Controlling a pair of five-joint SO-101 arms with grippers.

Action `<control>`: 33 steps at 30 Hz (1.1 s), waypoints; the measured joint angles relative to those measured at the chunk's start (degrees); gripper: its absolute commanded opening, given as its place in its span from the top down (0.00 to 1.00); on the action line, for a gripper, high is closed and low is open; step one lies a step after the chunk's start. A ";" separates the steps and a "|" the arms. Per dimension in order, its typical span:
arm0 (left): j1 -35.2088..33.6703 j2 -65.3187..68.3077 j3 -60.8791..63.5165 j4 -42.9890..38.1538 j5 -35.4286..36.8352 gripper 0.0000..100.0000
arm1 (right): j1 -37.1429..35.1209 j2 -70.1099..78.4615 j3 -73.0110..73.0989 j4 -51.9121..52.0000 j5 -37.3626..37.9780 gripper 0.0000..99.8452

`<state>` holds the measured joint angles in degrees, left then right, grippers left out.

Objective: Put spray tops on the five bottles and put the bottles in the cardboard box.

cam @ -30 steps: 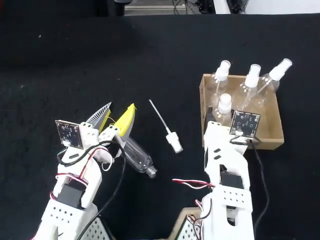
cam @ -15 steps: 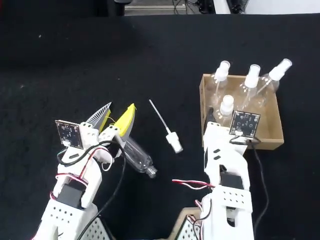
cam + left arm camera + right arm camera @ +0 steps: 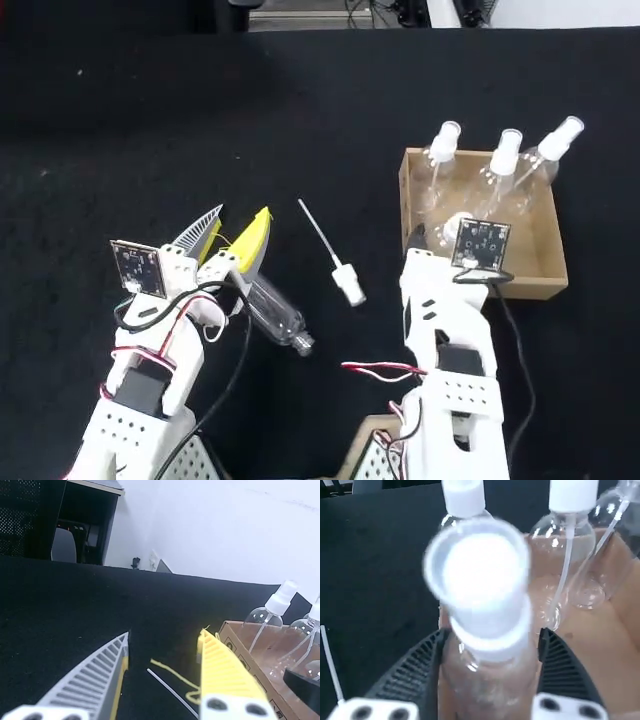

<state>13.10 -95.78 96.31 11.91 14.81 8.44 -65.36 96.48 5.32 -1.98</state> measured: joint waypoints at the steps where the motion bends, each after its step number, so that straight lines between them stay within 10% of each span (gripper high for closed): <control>1: 0.00 0.00 0.00 0.00 0.00 0.79 | -0.09 0.00 0.00 0.09 0.00 0.77; 33: 0.00 0.00 0.00 0.00 0.00 0.79 | -0.09 0.00 0.00 0.09 0.00 0.70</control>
<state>13.10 -95.78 96.31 11.91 14.81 8.35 -65.36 96.48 5.41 -1.98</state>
